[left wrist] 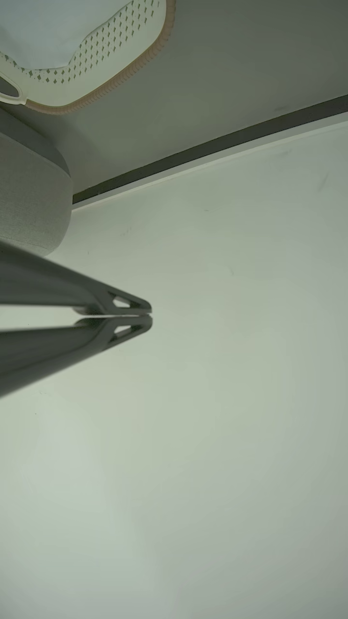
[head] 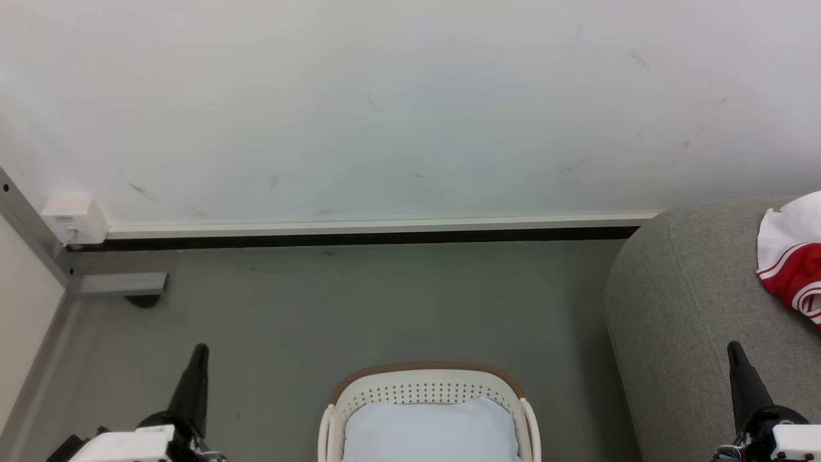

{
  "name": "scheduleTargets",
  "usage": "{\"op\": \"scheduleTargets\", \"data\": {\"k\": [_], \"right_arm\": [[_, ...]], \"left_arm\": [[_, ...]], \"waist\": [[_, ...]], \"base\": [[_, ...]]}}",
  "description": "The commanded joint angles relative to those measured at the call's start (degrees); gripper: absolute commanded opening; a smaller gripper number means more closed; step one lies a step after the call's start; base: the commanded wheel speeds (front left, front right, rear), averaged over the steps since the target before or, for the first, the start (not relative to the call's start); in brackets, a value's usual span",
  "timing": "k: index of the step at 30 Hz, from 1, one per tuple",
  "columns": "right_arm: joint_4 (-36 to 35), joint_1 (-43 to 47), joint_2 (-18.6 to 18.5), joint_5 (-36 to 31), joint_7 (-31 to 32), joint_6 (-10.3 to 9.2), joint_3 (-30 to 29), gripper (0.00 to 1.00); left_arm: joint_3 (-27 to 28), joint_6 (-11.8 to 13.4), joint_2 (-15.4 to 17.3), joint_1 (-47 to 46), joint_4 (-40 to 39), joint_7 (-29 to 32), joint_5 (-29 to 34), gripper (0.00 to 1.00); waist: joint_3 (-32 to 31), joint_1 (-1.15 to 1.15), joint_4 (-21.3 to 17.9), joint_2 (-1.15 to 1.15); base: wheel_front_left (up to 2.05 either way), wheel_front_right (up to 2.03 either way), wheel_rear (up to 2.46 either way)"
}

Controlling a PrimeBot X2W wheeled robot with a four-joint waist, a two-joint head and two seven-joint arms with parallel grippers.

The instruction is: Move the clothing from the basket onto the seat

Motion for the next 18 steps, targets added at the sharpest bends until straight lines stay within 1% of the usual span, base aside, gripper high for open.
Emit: {"op": "scheduleTargets", "data": {"k": [1, 18], "right_arm": [[-0.31, -0.68, -0.42, 0.08, 0.19, -0.12, -0.23, 0.0], [-0.3, -0.67, -0.42, 0.08, 0.19, -0.12, -0.21, 0.0]], "left_arm": [[0.13, -0.29, 0.12, -0.5, -0.19, 0.21, -0.79, 0.0], [0.12, -0.29, 0.12, -0.5, -0.2, 0.21, -0.79, 0.0]], "waist": [[0.0, 0.0, 0.0, 0.0], [0.0, 0.0, 0.0, 0.0]], "base": [[0.0, 0.0, 0.0], [0.0, 0.0, 0.0]]}}
